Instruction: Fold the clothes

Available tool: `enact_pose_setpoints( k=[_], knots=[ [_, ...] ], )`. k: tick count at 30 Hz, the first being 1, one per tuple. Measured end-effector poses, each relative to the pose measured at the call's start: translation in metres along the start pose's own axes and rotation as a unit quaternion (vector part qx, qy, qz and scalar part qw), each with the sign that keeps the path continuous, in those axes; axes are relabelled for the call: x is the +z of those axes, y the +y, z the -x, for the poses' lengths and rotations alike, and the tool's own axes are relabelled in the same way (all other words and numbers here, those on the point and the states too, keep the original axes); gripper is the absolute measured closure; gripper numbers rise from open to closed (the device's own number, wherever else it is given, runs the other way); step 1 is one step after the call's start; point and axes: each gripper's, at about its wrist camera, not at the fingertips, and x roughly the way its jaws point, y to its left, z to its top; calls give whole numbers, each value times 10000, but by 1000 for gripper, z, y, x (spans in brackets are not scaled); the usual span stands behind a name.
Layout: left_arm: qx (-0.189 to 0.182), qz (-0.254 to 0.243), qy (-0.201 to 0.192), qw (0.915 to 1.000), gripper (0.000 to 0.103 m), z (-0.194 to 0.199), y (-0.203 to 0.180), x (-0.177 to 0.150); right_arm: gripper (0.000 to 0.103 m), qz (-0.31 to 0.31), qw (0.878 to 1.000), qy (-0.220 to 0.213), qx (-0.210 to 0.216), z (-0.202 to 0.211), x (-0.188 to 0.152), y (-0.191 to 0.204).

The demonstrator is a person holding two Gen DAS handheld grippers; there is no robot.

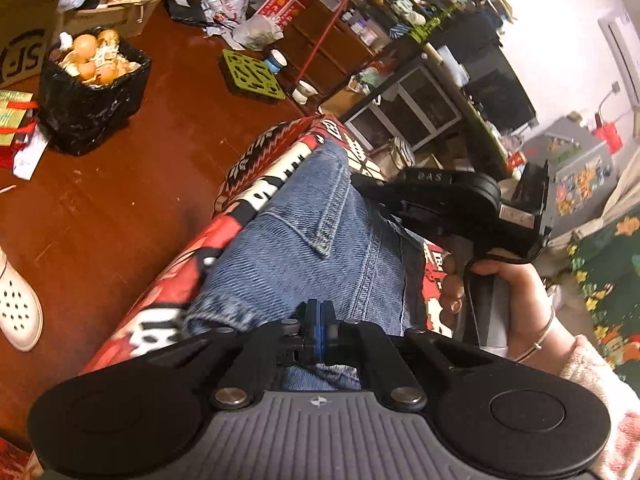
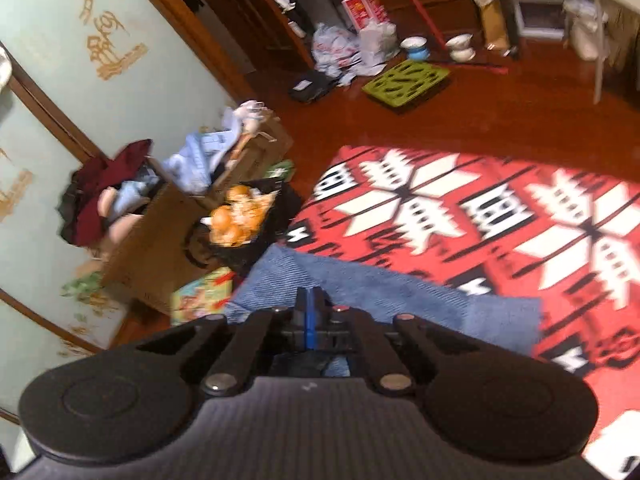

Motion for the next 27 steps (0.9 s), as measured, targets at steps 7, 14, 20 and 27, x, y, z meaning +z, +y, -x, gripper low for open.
enact_pose_setpoints(
  k=[7, 14, 20, 27],
  knots=[
    [-259, 232, -231, 9991, 101, 12, -2, 13, 93, 298, 9994, -196, 49, 39, 0, 20],
    [-86, -49, 25, 9999, 101, -30, -23, 21, 95, 170, 9997, 27, 193, 22, 2, 40],
    [82, -26, 67, 9999, 100, -26, -14, 8, 101, 639, 9950, -142, -750, 1, -1, 38],
    [-257, 275, -230, 9990, 101, -13, -14, 8, 95, 619, 9979, -183, 102, 52, -13, 36]
  ],
)
